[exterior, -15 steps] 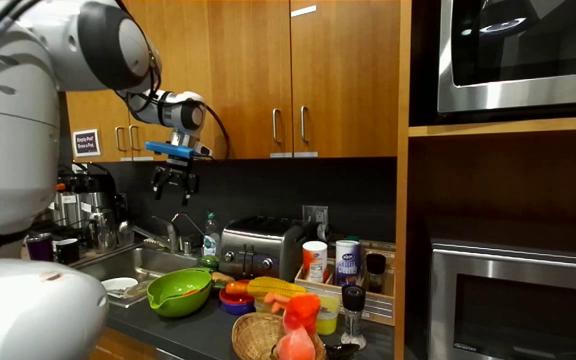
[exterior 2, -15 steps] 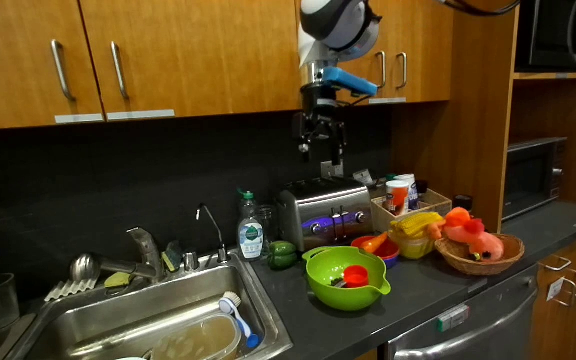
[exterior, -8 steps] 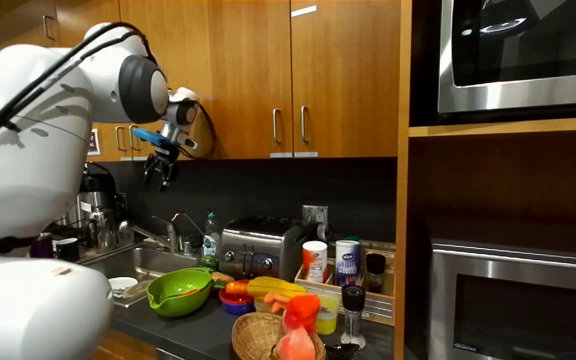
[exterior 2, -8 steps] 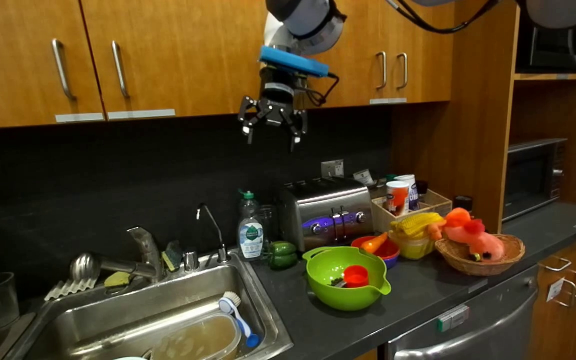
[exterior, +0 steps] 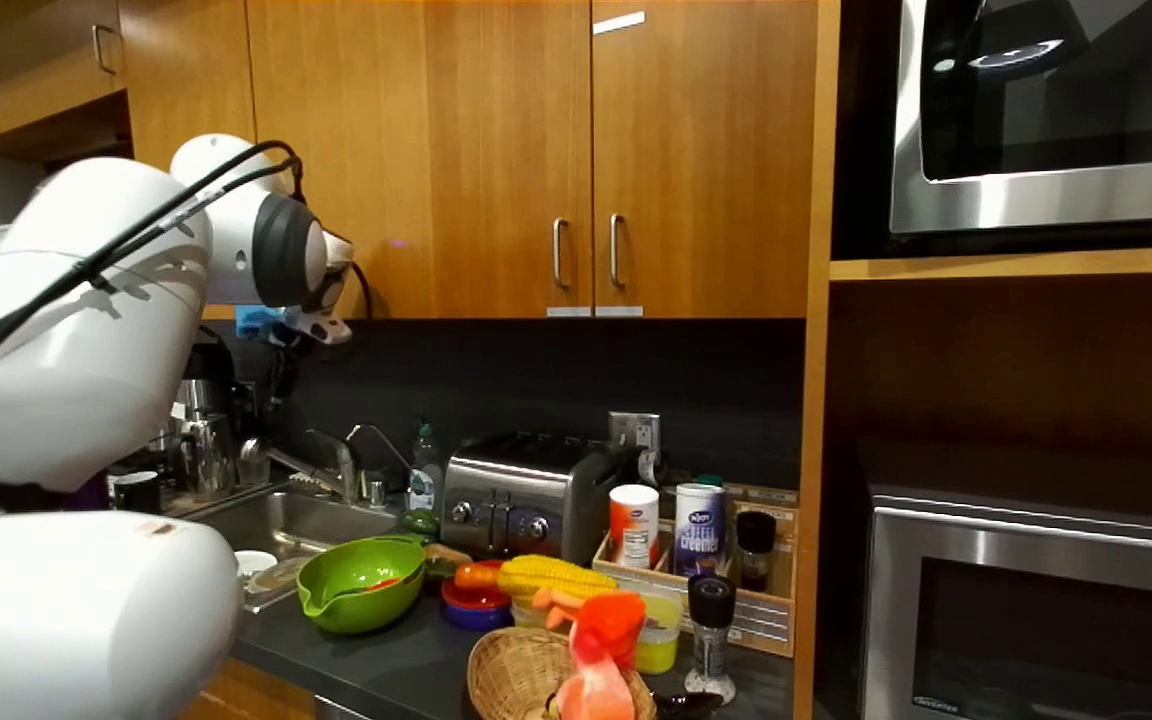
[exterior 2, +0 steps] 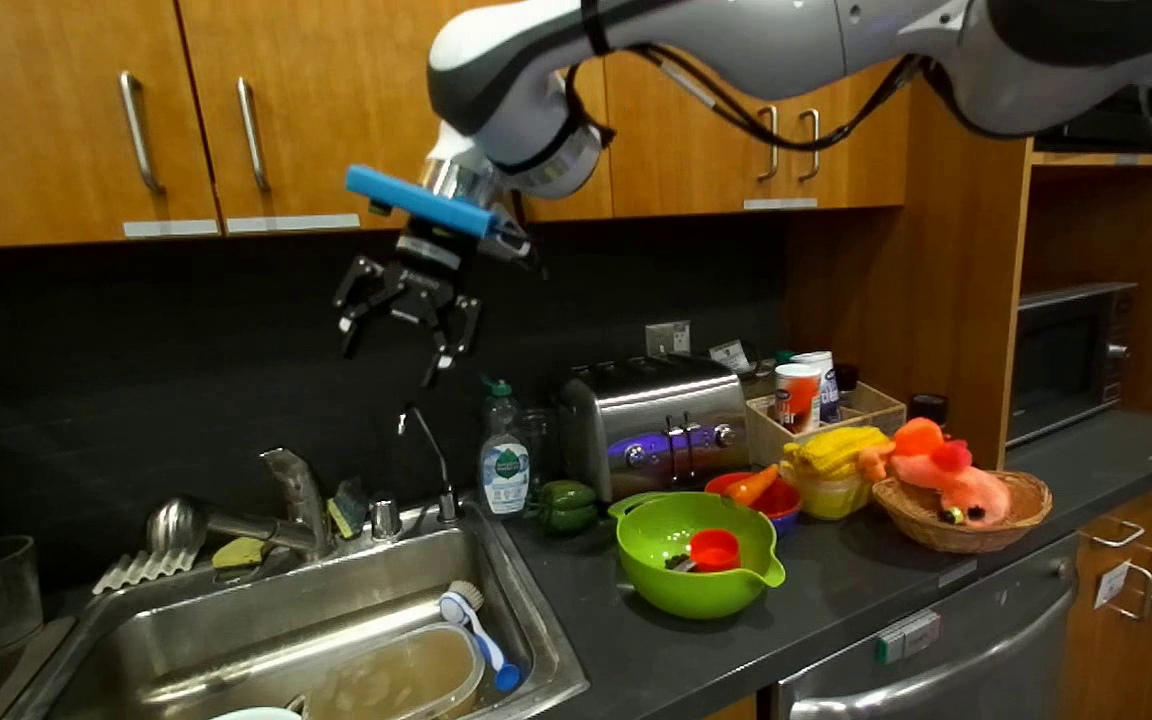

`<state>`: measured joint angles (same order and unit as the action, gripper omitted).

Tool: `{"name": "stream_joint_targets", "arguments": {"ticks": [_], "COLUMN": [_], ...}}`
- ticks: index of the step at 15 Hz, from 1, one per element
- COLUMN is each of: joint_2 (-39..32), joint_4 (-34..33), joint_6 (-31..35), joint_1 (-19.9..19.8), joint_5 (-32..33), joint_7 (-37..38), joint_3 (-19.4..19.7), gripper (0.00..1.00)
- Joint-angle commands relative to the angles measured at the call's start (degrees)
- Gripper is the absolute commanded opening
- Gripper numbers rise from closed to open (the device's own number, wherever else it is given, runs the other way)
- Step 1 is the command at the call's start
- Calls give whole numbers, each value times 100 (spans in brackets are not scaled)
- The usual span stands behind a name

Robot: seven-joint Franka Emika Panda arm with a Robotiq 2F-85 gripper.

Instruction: Lift the orange measuring spoon from the green bowl, use it to get some content from the green bowl and then put it back

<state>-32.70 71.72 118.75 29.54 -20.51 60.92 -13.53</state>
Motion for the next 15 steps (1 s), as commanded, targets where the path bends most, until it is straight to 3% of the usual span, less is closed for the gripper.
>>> {"name": "stream_joint_targets", "arguments": {"ticks": [1, 6, 12, 15], "joint_2": [-24, 704, 1706, 2330], "joint_4": [525, 2237, 3981, 4945], "joint_6": [1131, 2337, 2560, 2546], "joint_1": [266, 526, 690, 1006], "joint_5": [-8, 192, 1677, 2178], "joint_7": [913, 2169, 4524, 5775], "joint_3": [200, 651, 963, 1289], "gripper": [100, 100, 100, 100]}}
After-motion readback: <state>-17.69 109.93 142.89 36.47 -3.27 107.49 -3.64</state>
